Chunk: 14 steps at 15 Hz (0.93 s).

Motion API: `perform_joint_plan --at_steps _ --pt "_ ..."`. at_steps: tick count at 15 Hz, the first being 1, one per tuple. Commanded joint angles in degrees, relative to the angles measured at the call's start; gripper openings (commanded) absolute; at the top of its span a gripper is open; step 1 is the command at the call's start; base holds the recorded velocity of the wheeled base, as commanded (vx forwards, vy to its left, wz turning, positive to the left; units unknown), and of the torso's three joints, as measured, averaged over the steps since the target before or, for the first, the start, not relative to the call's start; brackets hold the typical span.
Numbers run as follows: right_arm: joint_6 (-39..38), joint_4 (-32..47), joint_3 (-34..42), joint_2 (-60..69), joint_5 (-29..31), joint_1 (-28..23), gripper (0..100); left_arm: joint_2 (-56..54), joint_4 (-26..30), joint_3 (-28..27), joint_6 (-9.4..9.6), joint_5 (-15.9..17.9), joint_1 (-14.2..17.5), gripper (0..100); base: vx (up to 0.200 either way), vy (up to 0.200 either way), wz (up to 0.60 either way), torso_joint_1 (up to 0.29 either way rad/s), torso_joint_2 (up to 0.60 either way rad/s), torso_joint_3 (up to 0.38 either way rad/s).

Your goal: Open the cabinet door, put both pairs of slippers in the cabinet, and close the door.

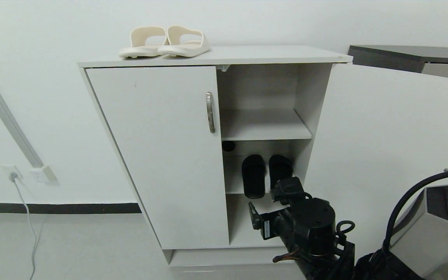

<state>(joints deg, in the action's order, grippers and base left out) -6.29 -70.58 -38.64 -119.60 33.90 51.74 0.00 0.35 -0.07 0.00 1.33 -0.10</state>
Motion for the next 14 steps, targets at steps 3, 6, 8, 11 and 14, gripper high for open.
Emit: perform_joint_plan --at_steps 3,6,8,11,14 --pt "0.3 -0.1 0.8 -0.1 0.0 0.0 100 0.1 0.0 0.0 0.0 0.0 0.0 0 0.0 0.067 0.0 0.004 0.0 0.004" --pt "1.2 -1.4 0.9 -0.1 -0.1 0.0 100 0.1 0.0 0.0 0.0 0.0 0.0 0 0.0 0.2 0.0 0.001 0.0 0.007" --pt "2.3 -2.1 1.3 -0.2 -0.1 -0.1 100 0.1 0.0 0.0 0.0 0.0 0.0 0 0.0 0.2 0.0 0.012 0.0 0.002" --pt "2.5 -3.0 1.7 -0.4 -0.3 -0.1 100 0.1 0.0 0.0 0.0 0.0 0.0 0 0.0 0.2 0.0 0.001 0.0 0.007" --pt "3.1 -4.4 2.9 -0.5 -1.2 -0.1 100 0.1 0.0 0.0 0.18 0.1 0.0 0 0.0 0.2 0.0 0.001 0.0 0.004"
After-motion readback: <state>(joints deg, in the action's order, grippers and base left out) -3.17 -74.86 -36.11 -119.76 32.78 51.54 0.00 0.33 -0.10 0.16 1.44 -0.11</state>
